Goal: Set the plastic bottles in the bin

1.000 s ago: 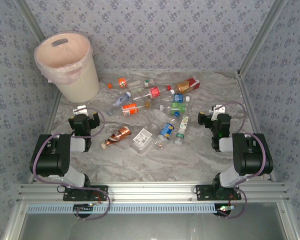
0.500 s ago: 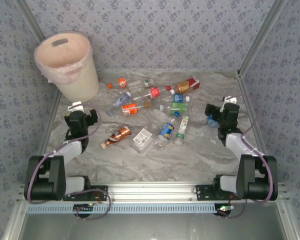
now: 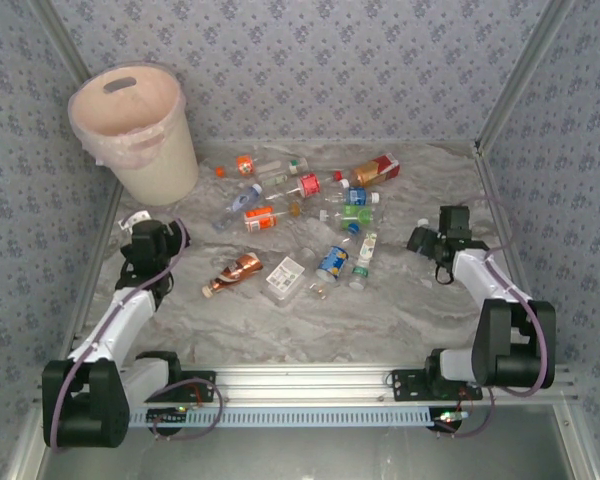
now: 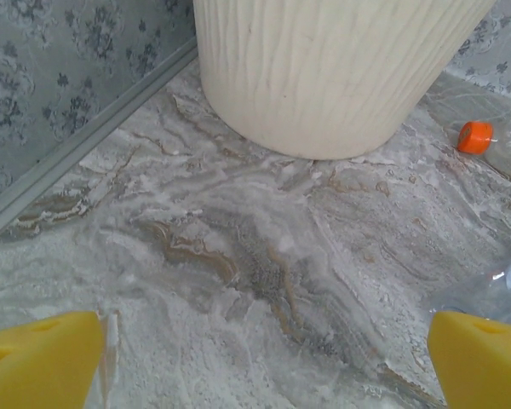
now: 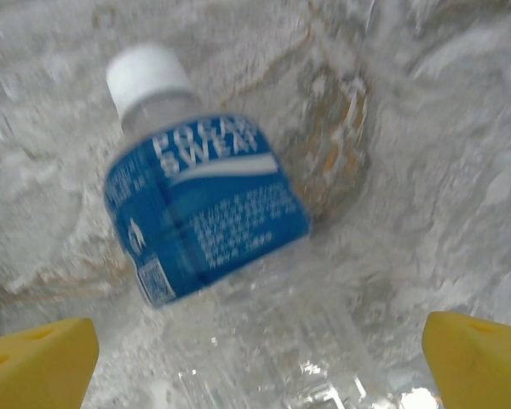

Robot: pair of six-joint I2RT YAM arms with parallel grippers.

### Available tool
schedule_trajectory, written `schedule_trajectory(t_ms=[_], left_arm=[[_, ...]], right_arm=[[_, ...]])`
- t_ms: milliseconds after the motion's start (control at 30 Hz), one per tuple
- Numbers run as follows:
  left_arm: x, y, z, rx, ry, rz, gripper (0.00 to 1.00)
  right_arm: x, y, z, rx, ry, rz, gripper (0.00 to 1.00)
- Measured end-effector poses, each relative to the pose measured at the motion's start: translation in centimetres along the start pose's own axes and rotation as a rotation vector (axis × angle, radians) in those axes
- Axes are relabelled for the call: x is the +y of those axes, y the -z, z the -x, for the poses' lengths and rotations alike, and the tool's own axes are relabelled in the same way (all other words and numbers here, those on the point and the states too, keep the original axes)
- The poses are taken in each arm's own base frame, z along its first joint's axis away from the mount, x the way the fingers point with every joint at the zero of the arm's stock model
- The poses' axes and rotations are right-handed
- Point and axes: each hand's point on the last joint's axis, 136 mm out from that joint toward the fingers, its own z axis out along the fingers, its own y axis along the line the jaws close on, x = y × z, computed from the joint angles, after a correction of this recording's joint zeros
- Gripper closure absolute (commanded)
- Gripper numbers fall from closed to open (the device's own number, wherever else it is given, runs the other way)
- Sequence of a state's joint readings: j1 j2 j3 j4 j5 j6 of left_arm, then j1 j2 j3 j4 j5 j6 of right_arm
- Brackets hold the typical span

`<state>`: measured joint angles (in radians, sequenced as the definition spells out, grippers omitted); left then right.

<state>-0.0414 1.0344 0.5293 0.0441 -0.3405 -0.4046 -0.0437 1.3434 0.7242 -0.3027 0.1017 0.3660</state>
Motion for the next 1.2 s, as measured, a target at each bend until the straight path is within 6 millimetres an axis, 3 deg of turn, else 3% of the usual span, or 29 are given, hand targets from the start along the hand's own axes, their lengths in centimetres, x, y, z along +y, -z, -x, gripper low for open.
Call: schedule_trajectory(t_ms=[300,567,700,800,967,1100,1200], left_arm=[[-1.0,-0.3,-0.6,0.076,0.049,-0.032,0.02],[-1.8,-0.7,-1.3,0.115,0.086,-0.068,0.02],[-3.4,-0.4,-1.5,0.143,0.171,-0.143,0.02],[-6.0,0.4,-1.8,0.167,0.2,-0.234,0.02],[-11.1,2.6,-0.5,0.174,0.188,-0.397,0.02],[-15.2,4.6,1.1,0.165,0.177,-0.547,0.02],[-18.9,6.1,1.7,0.176,0.161,-0.692,0.02]], right_arm=[[0.0,-1.8,-3.9,0.168,0.054,-0.052,0.02],[0.1,-2.5,-3.6,0.201,0.049,-0.071,0.28],[-0.1,-2.3,-3.2,0.181,0.039,-0.089,0.39],[0.1,-1.2,-2.0,0.099,0.048,-0.089,0.45],[2.3,1.9,0.4,-0.077,0.071,-0.004,0.45],[5.9,4.7,2.3,-0.205,0.103,0.158,0.46],[10.0,6.8,2.9,-0.27,0.155,0.335,0.47]])
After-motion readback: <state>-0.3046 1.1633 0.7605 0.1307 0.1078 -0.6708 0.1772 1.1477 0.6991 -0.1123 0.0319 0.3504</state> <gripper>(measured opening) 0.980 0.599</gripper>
